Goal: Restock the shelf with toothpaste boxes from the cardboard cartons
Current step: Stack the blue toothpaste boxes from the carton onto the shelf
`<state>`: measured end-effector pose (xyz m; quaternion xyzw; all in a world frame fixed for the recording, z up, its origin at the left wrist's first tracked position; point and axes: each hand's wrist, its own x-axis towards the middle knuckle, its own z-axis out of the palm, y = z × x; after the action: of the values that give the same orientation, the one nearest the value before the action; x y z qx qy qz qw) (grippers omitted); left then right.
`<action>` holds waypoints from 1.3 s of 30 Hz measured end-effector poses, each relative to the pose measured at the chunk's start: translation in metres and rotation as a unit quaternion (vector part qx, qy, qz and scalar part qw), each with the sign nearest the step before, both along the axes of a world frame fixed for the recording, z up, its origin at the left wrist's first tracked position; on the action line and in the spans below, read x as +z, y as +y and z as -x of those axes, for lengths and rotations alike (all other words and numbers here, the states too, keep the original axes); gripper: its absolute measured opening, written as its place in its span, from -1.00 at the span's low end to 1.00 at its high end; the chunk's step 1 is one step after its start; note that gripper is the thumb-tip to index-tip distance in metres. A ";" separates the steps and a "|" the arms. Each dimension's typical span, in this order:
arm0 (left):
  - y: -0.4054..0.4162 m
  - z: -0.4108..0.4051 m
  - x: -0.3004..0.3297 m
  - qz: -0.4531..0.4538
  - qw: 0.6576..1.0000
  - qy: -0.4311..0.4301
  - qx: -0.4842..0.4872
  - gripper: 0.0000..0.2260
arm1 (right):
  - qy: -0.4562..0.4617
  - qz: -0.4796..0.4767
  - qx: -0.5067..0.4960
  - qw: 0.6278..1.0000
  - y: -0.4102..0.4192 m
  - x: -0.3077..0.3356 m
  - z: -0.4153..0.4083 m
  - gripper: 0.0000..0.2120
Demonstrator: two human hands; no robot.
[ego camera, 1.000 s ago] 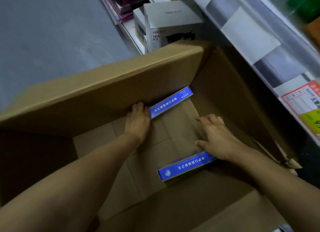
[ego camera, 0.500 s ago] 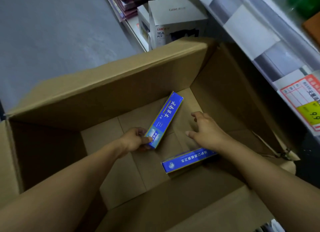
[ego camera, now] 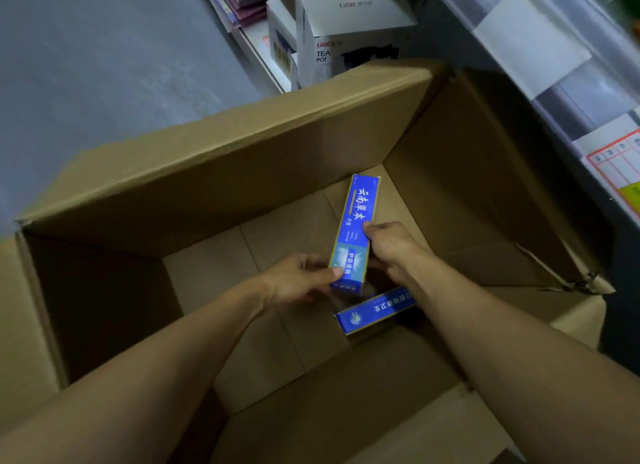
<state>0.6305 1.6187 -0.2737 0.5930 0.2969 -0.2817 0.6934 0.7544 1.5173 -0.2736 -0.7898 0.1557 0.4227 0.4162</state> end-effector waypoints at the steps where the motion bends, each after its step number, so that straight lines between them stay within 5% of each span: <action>1: 0.000 0.000 0.002 -0.020 1.000 -0.013 -0.017 -0.70 | -0.031 0.033 0.027 0.999 -0.003 0.004 -0.005 -0.77; 4: -0.002 0.002 0.004 -0.119 0.987 -0.016 -0.107 -0.49 | -0.146 0.166 0.173 0.960 -0.019 0.027 -0.026 -0.69; 8: -0.017 -0.001 -0.007 -0.233 0.952 -0.025 -0.199 -0.44 | -0.231 0.192 0.271 0.914 -0.039 0.064 -0.047 -0.67; 18: -0.078 -0.015 -0.038 -0.348 0.878 -0.096 -0.313 -0.35 | -0.284 0.152 0.296 0.899 -0.068 0.082 -0.057 -0.69; 20: -0.072 -0.016 -0.042 -0.356 0.883 -0.085 -0.293 -0.45 | -0.285 0.149 0.292 0.901 -0.068 0.078 -0.057 -0.70; 25: -0.027 -0.018 -0.046 -0.247 0.964 0.016 -0.097 -0.73 | -0.281 0.151 0.297 0.900 -0.061 0.076 -0.054 -0.70; 30: 0.021 -0.002 -0.049 -0.197 0.979 0.054 0.008 -0.74 | -0.271 0.149 0.308 0.900 -0.049 0.073 -0.048 -0.70; 34: 0.042 0.007 -0.053 -0.239 0.969 0.057 -0.012 -0.69 | -0.258 0.151 0.317 0.900 -0.042 0.065 -0.045 -0.69; 39: 0.040 0.013 -0.052 -0.331 0.929 0.065 -0.150 -0.72 | -0.254 0.157 0.323 0.898 -0.043 0.059 -0.042 -0.68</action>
<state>0.6173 1.6585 -0.3262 0.8073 0.3249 -0.3060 0.3862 0.7962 1.4740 -0.2150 -0.9323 -0.1542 0.2893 0.1528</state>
